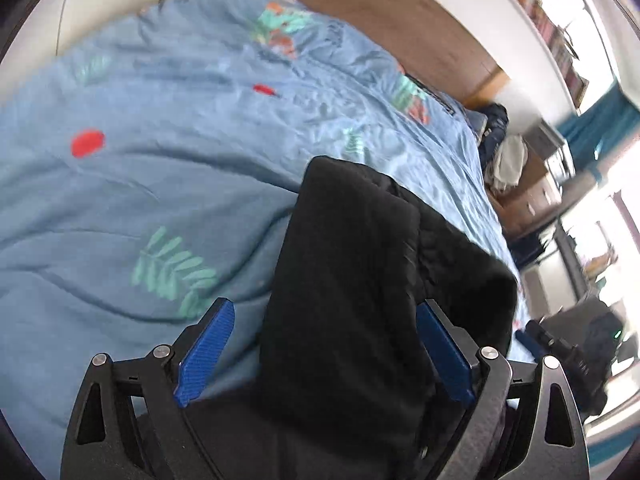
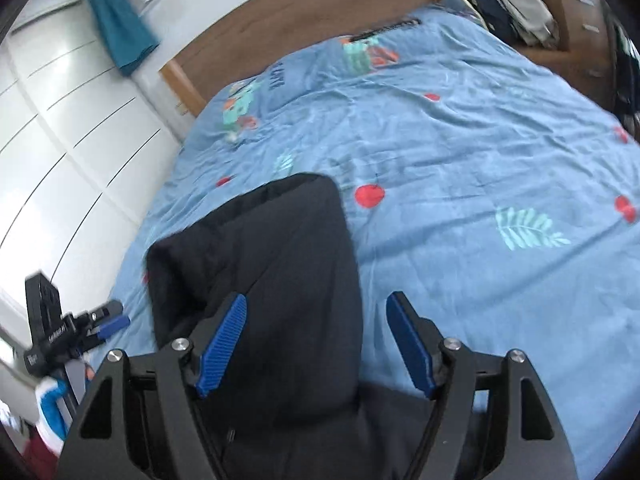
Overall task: Fold large clothes
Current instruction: 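Grasp the jacket hem with both grippers and lift it up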
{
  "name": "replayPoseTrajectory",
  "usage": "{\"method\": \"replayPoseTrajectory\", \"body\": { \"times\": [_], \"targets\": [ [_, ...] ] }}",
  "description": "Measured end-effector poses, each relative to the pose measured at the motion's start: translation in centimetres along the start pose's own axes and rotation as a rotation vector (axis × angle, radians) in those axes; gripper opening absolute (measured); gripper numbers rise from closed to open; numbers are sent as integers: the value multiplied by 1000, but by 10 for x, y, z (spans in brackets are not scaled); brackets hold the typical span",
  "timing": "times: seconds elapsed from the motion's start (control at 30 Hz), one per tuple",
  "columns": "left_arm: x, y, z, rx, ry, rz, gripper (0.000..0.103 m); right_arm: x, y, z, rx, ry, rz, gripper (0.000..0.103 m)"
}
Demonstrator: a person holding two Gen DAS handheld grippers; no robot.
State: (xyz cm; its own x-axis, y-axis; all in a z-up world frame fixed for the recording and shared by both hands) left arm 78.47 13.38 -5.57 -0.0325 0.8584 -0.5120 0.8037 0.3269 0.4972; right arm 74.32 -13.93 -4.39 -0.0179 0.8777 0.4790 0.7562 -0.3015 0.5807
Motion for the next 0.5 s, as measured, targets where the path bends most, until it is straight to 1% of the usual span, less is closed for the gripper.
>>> {"method": "replayPoseTrajectory", "body": {
  "times": [0.07,0.17,0.27,0.3,0.37,0.47,0.5],
  "targets": [
    [6,5,9,3,-24,-37,90,-7,2,17,4,26,60,72],
    [19,10,21,0,-39,-108,90,-14,10,41,10,67,127,73],
    [26,16,30,-4,-59,-161,90,-20,18,58,7,58,162,73],
    [26,18,35,2,-66,-169,90,-21,21,64,8,52,161,74],
    [21,19,49,41,-82,-159,90,-21,24,73,15,38,152,75],
    [14,17,66,85,-77,-140,90,-20,28,89,39,20,137,75],
    [12,14,74,109,-59,-133,90,-20,28,93,41,10,136,76]
  ]
}}
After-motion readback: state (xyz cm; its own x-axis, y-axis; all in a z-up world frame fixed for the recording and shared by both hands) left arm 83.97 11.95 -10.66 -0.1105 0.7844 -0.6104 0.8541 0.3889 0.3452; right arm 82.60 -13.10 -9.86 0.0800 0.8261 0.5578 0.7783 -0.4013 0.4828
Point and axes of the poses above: each gripper's, at about its wrist camera, not at the fingertips, and z roughly the way its jaws point, x to its left, y to its top, the point moved 6 cm from there along z, roughly the way its jaws point, and after that the axes turned 2 degrees about z, right-handed, at the moved point
